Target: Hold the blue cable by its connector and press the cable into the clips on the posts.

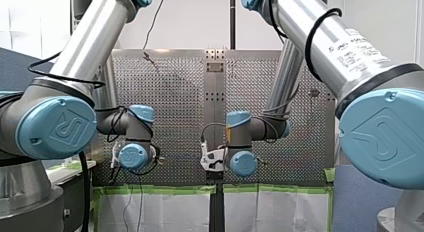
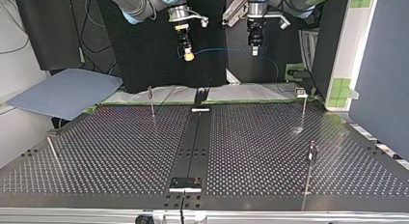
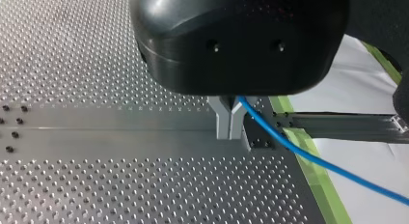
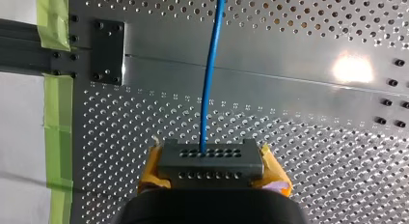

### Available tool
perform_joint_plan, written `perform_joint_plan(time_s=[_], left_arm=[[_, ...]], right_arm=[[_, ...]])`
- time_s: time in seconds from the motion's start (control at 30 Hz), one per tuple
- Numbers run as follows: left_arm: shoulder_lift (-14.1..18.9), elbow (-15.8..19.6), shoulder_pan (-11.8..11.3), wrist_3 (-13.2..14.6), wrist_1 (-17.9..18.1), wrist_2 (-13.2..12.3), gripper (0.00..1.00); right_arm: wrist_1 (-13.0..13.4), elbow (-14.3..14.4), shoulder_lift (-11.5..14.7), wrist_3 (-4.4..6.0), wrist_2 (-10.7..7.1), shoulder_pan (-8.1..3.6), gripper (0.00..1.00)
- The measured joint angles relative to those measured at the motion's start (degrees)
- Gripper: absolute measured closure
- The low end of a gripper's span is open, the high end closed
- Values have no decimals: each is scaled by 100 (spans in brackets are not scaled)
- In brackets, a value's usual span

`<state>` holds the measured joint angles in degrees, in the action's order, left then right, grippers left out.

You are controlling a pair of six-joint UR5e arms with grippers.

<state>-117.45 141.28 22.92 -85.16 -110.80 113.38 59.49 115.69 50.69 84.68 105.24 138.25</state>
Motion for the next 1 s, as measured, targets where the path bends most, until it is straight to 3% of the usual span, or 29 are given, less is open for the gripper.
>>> perform_joint_plan(time_s=[0.23, 0.37, 0.5, 0.7, 1.0], left_arm=[[253, -272, 122, -152, -272, -268, 100], [443, -463, 106, -337, -462, -306, 100], [646, -666, 52, -537, -664, -157, 100], [1021, -970, -6, -697, -1038, 209, 100], [1535, -1023, -18, -766, -1553, 722, 100]], right_arm=[[-278, -239, 279, 277, 276, 231, 100], [-470, -411, 471, 469, 426, 208, 100], [-697, -518, 697, 691, 466, 149, 100], [-1046, -541, 1046, 804, 325, 68, 100], [-1517, -820, 1518, 832, -108, -72, 100]])
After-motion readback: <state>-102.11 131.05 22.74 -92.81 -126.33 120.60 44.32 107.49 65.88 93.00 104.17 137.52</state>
